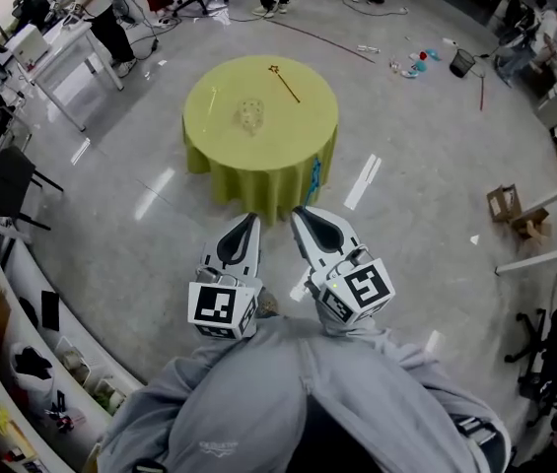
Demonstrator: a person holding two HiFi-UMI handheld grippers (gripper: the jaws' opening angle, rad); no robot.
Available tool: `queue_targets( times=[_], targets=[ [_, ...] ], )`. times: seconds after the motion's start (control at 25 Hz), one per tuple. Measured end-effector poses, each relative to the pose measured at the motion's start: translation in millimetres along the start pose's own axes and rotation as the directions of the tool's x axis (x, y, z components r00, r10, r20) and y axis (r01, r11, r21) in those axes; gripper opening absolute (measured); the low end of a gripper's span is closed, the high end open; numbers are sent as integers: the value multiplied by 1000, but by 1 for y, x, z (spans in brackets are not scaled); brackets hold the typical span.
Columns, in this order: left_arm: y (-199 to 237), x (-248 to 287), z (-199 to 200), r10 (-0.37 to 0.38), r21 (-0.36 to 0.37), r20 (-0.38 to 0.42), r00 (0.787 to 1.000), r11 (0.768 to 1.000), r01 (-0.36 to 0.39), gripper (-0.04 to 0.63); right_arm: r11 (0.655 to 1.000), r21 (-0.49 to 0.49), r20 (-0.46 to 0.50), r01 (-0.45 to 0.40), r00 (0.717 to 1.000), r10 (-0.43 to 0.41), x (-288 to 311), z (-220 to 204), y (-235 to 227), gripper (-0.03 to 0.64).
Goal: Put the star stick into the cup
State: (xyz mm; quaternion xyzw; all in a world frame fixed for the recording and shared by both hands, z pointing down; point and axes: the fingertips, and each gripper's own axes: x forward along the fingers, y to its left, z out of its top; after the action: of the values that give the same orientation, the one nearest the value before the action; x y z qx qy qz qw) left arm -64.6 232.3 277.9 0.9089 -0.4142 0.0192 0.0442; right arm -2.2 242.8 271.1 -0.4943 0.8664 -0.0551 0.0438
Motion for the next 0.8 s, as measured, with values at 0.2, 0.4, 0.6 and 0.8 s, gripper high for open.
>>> queue_targets(
  times=[0.2,0.4,0.6,0.8],
  targets=[
    [33,11,-1,-19,-2,5,1000,1000,19,18,1000,4,3,25,1000,-25,31,-5,-2,40],
    [50,14,-3,-33,-5,6,999,999,33,18,999,3,9,48,999,-48,45,-6,-3,40],
    [60,12,-4,-34,-21,13,999,999,34,18,999,-12,6,41,999,-41,55,-4,1,40],
    [68,6,-9,-23,-41,13,1000,999,23,18,999,-20,0,32,999,-32,61,-5,8,40]
  ],
)
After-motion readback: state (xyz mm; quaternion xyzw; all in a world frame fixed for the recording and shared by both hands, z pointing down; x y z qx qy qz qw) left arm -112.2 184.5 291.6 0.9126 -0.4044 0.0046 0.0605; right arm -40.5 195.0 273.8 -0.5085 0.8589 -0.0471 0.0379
